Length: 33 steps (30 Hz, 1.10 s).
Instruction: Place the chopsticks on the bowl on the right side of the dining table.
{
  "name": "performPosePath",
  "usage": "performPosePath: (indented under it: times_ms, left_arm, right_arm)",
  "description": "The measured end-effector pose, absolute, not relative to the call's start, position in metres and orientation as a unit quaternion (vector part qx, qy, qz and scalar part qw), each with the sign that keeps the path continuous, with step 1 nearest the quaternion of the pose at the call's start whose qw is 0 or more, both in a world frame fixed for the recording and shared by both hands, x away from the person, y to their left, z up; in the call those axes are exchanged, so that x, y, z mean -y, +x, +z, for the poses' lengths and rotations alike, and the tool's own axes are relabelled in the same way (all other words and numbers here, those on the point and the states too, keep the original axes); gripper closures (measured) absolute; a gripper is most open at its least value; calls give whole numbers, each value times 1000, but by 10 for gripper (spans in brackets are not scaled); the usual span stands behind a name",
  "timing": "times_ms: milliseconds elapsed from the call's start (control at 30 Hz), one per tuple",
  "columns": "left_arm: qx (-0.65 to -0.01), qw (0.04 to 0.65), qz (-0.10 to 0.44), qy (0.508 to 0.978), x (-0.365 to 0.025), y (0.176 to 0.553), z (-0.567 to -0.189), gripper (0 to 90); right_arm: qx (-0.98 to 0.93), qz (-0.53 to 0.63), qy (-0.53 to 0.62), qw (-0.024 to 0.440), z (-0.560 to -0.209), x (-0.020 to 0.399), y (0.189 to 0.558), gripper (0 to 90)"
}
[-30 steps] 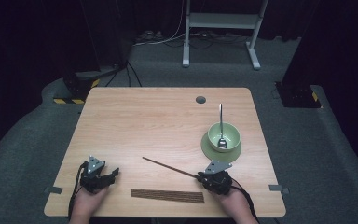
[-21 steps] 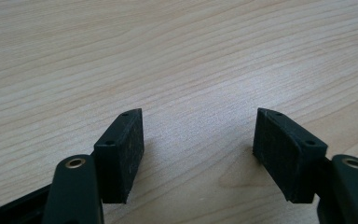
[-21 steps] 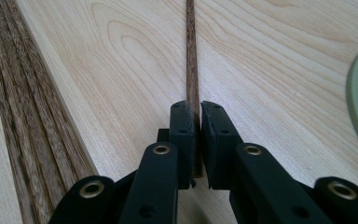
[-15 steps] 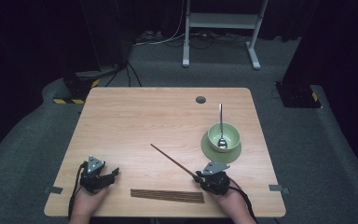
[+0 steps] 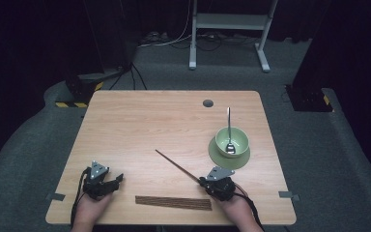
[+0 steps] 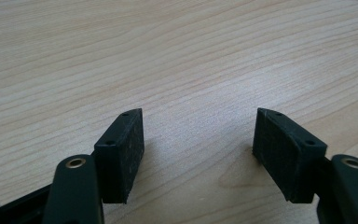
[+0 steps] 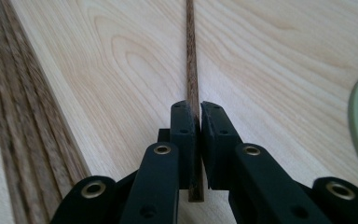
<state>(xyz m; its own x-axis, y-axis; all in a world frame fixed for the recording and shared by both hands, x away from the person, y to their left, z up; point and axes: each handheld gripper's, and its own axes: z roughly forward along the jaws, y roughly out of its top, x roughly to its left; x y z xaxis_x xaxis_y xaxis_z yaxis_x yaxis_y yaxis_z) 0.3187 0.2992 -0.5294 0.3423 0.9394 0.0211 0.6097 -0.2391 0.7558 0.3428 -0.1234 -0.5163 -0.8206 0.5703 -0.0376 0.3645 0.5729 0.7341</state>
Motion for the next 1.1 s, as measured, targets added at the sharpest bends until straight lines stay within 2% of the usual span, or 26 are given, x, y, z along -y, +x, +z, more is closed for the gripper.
performPosePath:
  times_ms: [1100]
  left_arm:
    - [-515, 335, 246, 749, -299, 319, -529, 344]
  right_arm:
    - [-827, 431, 311, 186, -481, 165, 343, 841]
